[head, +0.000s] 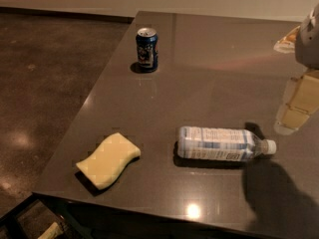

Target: Pick sponge

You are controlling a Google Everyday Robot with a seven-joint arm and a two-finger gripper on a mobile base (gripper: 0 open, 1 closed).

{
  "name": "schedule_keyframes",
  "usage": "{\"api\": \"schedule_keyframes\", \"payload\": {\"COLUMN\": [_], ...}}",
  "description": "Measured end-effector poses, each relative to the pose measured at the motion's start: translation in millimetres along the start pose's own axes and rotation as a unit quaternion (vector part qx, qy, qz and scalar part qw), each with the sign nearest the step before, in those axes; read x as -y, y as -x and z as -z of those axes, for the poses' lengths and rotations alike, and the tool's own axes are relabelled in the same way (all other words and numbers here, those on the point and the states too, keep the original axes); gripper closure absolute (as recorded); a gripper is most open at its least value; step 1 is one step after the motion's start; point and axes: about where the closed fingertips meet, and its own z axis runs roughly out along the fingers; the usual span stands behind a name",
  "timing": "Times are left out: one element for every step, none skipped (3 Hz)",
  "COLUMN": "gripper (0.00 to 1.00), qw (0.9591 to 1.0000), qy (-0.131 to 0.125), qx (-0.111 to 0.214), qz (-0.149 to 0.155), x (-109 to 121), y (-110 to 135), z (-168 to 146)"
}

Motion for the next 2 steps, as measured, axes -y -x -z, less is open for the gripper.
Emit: {"api": "schedule_keyframes", "payload": {"gripper": [0.0,0.0], "qw": [1.0,0.9997], "qy": [-0.002,-0.003], "qx": [0.0,0.02], "qz": [0.0,0.014], "x": [0.2,-2.2], "y": [0.6,22.1], "z": [0.5,-4.2]}}
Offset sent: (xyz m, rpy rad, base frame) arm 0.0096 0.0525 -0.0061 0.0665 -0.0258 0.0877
